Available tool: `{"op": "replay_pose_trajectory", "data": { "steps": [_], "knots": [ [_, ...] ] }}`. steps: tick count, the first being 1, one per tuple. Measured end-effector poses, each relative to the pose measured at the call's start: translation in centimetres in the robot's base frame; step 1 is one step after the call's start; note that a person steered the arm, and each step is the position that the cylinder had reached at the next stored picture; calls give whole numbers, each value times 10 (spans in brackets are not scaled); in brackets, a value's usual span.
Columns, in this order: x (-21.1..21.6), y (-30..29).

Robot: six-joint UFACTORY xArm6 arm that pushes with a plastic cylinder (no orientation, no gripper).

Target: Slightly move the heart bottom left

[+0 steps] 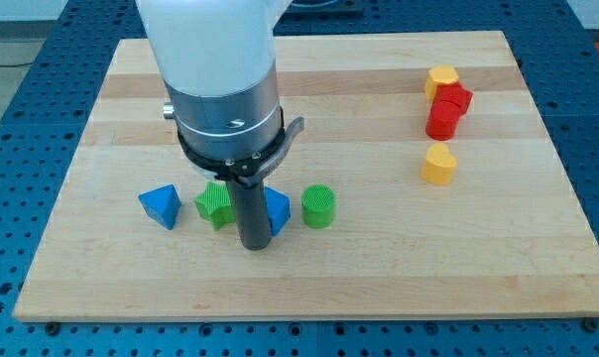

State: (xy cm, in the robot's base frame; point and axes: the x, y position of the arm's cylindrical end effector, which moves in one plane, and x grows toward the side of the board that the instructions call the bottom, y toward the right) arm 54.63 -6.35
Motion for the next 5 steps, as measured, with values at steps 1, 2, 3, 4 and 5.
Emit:
{"op": "replay_pose_trajectory", "data": {
  "steps": [1,2,3,4,5],
  "knots": [
    [-1,0],
    [-3,0],
    [-6,0],
    [-4,0],
    [16,17]
  ]
}}
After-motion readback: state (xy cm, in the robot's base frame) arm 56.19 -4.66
